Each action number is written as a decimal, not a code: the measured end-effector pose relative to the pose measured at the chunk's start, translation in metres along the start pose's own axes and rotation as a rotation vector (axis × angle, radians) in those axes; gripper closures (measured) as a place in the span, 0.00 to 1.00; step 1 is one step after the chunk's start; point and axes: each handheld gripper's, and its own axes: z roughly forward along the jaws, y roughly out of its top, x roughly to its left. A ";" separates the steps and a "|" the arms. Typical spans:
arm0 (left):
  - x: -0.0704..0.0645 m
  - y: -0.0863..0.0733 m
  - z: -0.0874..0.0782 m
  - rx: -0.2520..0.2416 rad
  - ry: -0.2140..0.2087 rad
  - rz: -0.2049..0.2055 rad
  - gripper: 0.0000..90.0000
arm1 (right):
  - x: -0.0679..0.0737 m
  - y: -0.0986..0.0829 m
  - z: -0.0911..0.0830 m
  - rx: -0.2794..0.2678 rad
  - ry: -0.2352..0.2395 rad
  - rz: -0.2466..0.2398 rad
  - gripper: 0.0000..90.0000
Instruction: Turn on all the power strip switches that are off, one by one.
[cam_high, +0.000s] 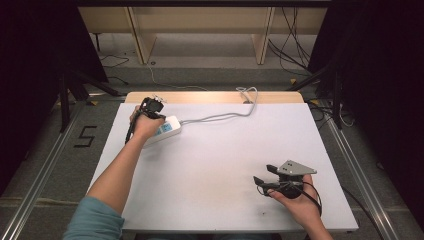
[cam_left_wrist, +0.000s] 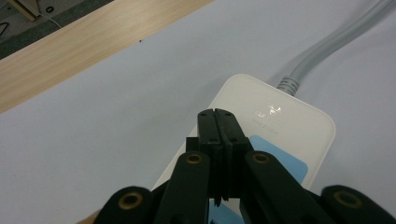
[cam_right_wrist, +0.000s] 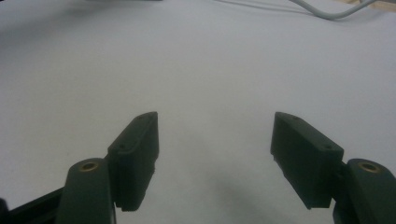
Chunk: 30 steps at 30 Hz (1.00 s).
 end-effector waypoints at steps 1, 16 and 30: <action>0.000 0.000 0.000 0.001 0.000 0.001 0.99 | 0.000 0.000 0.000 0.000 0.000 -0.001 0.37; -0.001 0.000 0.004 0.009 0.000 0.018 0.99 | 0.000 0.000 0.000 0.004 0.002 0.001 0.37; -0.004 0.001 0.008 0.005 -0.024 0.006 0.99 | 0.000 0.000 0.001 0.005 0.004 -0.001 0.37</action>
